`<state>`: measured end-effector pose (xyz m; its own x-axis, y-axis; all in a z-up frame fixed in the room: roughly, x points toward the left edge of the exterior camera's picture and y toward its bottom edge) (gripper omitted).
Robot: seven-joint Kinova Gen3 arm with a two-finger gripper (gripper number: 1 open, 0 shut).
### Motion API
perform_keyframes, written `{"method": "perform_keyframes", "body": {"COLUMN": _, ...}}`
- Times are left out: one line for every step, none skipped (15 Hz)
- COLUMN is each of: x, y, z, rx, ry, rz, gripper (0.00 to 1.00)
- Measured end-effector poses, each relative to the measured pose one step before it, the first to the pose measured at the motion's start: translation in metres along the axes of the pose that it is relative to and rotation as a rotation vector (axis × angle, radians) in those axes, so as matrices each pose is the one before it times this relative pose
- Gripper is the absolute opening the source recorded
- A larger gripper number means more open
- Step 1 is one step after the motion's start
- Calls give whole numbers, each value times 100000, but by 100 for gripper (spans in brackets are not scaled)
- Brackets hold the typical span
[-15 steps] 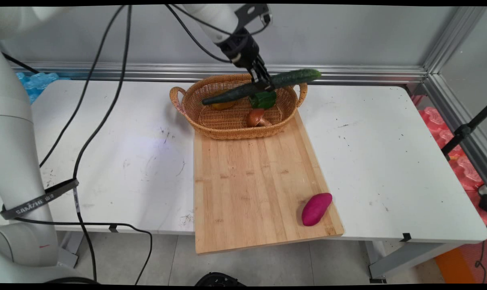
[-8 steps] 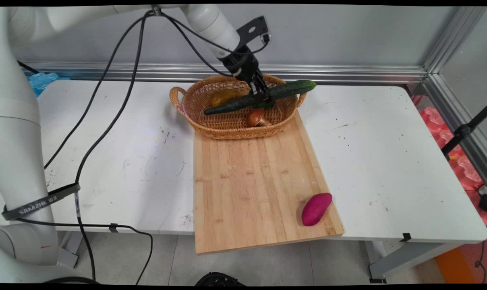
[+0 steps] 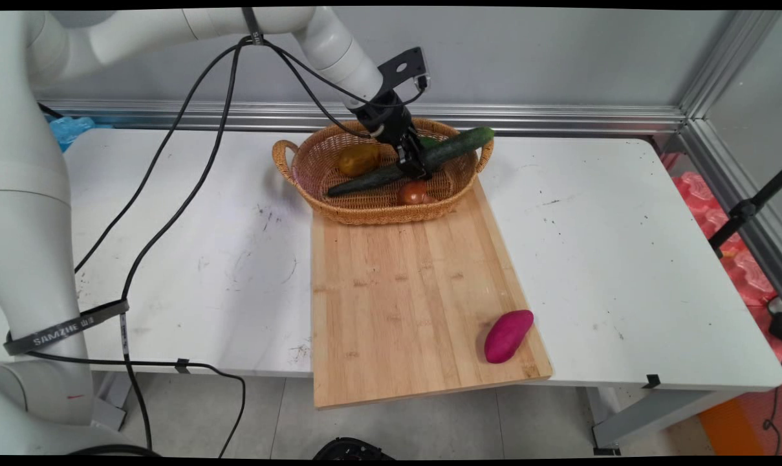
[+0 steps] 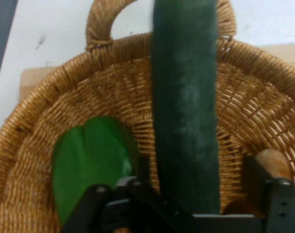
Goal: Place the picked object in the vegetable basket
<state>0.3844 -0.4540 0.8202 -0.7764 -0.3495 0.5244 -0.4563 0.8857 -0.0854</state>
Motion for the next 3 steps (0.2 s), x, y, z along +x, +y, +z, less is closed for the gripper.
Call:
{"method": "perform_keyframes", "body": {"x": 63, "y": -67, "z": -46, "rx": -23, "ry": 590, "rz": 856, "gripper": 100}}
{"method": "perform_keyframes", "body": {"x": 179, "y": -52, "z": -167, "rx": 44, "ry": 808, "rz": 874, "gripper": 100}}
{"method": "perform_keyframes", "body": {"x": 189, "y": 11, "z": -340, "rx": 91, "ry": 935, "rz": 604, "gripper": 100}}
